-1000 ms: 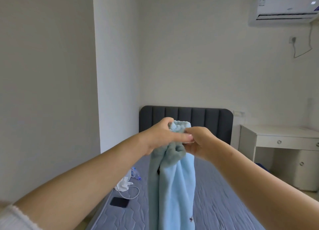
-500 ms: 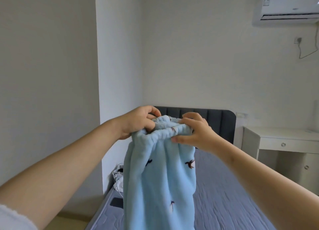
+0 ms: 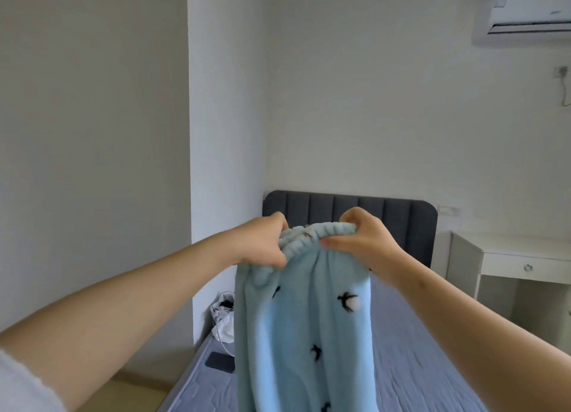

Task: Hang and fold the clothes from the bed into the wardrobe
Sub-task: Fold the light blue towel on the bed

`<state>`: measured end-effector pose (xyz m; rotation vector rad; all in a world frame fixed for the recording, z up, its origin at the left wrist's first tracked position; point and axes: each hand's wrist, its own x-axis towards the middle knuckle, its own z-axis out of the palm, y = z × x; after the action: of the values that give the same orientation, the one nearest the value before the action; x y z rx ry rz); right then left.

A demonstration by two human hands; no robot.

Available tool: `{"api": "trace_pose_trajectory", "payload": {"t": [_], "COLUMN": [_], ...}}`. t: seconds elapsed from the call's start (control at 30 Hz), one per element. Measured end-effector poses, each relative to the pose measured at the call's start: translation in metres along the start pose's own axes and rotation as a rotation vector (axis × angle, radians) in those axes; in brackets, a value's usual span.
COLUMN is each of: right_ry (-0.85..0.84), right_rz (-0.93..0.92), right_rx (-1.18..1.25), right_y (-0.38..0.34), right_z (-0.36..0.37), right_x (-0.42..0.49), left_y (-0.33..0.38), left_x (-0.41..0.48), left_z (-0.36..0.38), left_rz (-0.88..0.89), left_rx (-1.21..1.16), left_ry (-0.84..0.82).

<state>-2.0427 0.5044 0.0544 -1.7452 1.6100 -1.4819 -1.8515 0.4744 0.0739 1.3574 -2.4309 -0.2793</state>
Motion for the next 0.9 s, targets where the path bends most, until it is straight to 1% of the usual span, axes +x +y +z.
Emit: {"api": "trace_pose_trajectory", "payload": {"t": [0.07,0.1,0.13,0.2,0.23,0.27,0.3,0.33,0.37,0.4,0.43,0.47,0.5,0.53,0.57,0.63,0.73,0.77,0.8,0.87,0.9], "right_ry": [-0.018,-0.085,-0.199,-0.432,-0.487,-0.481,-0.434,-0.378,-0.329,-0.286,-0.251,-0.229,-0.226,-0.233,-0.237,-0.197,0.017,0.08,0.117,0.133,0.128], "right_rz": [0.038,0.081,0.133,0.217,0.254,0.278,0.294,0.302,0.311,0.323,0.334,0.334,0.321,0.303,0.291,0.278,0.257,0.25,0.241,0.222,0.213], "right_rx": [0.393,0.553,0.646,0.664,0.629,0.608,0.613,0.635,0.669,0.71,0.746,0.767,0.774,0.767,0.744,0.654,0.47,0.417,0.37,0.298,0.284], "right_y": [0.013,0.02,0.026,0.03,0.028,0.025,0.023,0.02,0.017,0.013,0.01,0.008,0.007,0.006,0.005,0.005,0.011,0.014,0.017,0.022,0.025], "right_z": [-0.004,-0.006,-0.006,-0.007,-0.008,-0.009,-0.01,-0.01,-0.01,-0.009,-0.008,-0.006,-0.005,-0.005,-0.006,-0.008,-0.011,-0.01,-0.007,-0.002,0.0], "right_x": [-0.001,-0.003,-0.005,-0.01,-0.011,-0.009,-0.005,-0.002,0.001,0.003,0.006,0.008,0.01,0.012,0.013,0.016,0.02,0.021,0.021,0.019,0.018], "left_y": [-0.004,-0.004,-0.005,-0.007,-0.01,-0.015,-0.022,-0.029,-0.037,-0.046,-0.054,-0.057,-0.056,-0.052,-0.046,-0.038,-0.03,-0.026,-0.02,-0.003,0.002], "left_x": [0.005,0.006,0.007,0.008,0.007,0.009,0.011,0.013,0.014,0.014,0.014,0.011,0.008,0.005,0.003,0.005,0.009,0.01,0.009,0.012,0.016], "left_z": [-0.008,-0.012,-0.017,-0.026,-0.03,-0.031,-0.029,-0.024,-0.016,-0.007,0.004,0.017,0.028,0.036,0.04,0.039,0.034,0.036,0.042,0.064,0.072], "left_rz": [-0.007,0.011,0.033,0.085,0.103,0.113,0.107,0.074,0.016,-0.041,-0.074,-0.084,-0.076,-0.05,-0.019,0.047,0.063,0.071,0.073,0.08,0.025], "left_rx": [-0.257,-0.402,-0.531,-0.681,-0.723,-0.774,-0.849,-0.961,-1.112,-1.286,-1.438,-1.516,-1.506,-1.443,-1.352,-1.219,-1.223,-1.187,-1.084,-0.917,-0.988], "left_ry": [0.13,0.163,0.148,0.008,-0.067,-0.105,-0.099,-0.046,0.021,0.048,0.009,-0.081,-0.177,-0.249,-0.269,-0.215,-0.169,-0.153,-0.121,-0.035,0.004]}}
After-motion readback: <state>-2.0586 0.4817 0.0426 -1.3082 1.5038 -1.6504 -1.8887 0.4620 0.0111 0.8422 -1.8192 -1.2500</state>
